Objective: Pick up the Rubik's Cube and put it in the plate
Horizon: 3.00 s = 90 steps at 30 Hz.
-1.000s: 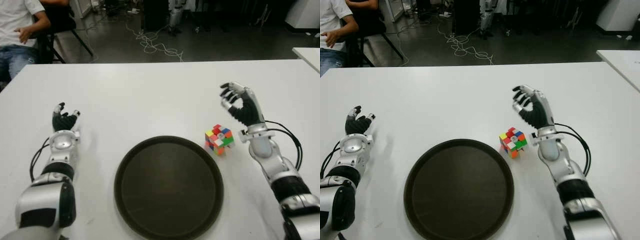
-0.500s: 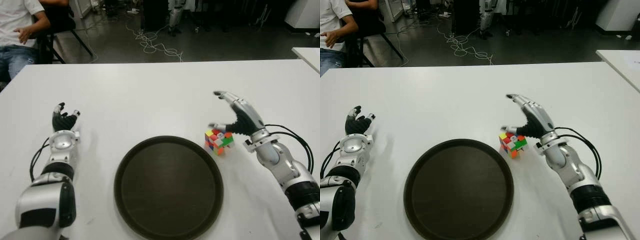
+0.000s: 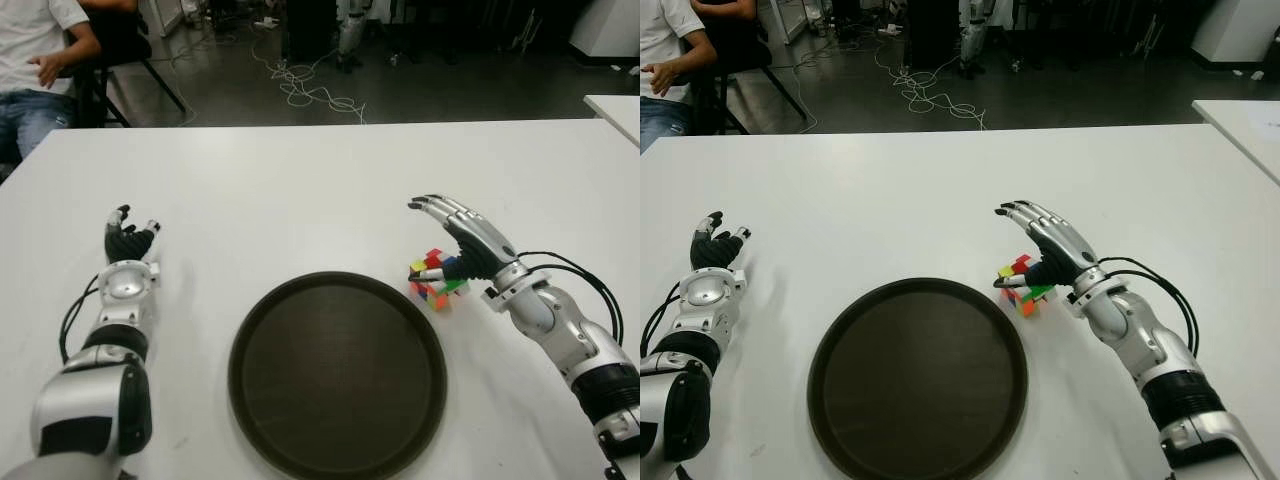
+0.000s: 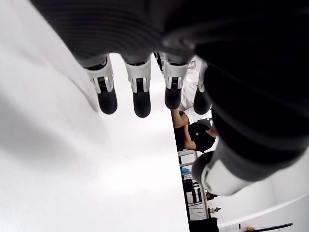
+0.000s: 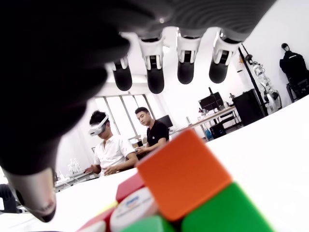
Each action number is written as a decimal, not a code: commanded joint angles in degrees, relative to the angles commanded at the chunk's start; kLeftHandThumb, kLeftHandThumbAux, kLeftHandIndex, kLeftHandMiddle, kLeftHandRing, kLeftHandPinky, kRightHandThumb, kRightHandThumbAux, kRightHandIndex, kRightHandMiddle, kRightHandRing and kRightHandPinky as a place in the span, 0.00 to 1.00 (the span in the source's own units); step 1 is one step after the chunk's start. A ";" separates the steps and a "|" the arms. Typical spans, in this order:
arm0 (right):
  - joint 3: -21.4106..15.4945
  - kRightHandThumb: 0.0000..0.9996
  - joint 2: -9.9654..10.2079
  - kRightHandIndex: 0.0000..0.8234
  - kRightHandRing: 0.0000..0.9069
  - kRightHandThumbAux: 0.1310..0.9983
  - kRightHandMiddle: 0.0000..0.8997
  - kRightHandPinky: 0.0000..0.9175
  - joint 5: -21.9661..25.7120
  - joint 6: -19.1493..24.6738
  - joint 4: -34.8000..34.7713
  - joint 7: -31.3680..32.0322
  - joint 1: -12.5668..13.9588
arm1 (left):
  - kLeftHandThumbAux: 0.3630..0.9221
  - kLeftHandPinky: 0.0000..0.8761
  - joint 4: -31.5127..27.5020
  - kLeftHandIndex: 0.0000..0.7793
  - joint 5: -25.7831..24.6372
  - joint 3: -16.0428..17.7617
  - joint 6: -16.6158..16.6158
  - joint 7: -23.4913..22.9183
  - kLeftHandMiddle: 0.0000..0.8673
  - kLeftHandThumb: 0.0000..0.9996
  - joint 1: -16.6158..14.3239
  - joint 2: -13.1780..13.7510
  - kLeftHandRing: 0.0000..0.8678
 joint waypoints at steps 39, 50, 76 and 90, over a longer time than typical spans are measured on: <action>1.13 0.00 -0.18 0.00 0.00 0.55 0.00 0.00 -1.37 6.99 -4.09 3.53 1.79 | 0.66 0.11 0.03 0.04 -0.03 -0.06 1.16 0.00 0.06 0.07 -0.22 0.16 0.08; 0.74 0.00 -1.16 0.00 0.00 0.58 0.00 0.00 -2.18 7.14 -5.23 3.14 2.38 | 0.68 0.10 -0.01 0.05 -0.22 0.15 0.36 -0.37 0.05 0.07 -0.03 0.25 0.07; -0.84 0.00 -3.13 0.00 0.00 0.57 0.00 0.00 -0.51 7.90 -9.89 5.85 5.33 | 0.68 0.12 0.00 0.07 -0.40 0.55 -0.05 -0.91 0.06 0.06 0.14 0.29 0.09; -1.50 0.00 -2.85 0.00 0.00 0.56 0.00 0.00 -0.27 9.86 -11.57 6.79 6.92 | 0.68 0.14 0.11 0.07 -0.05 0.22 0.31 -0.29 0.06 0.06 -0.04 0.38 0.10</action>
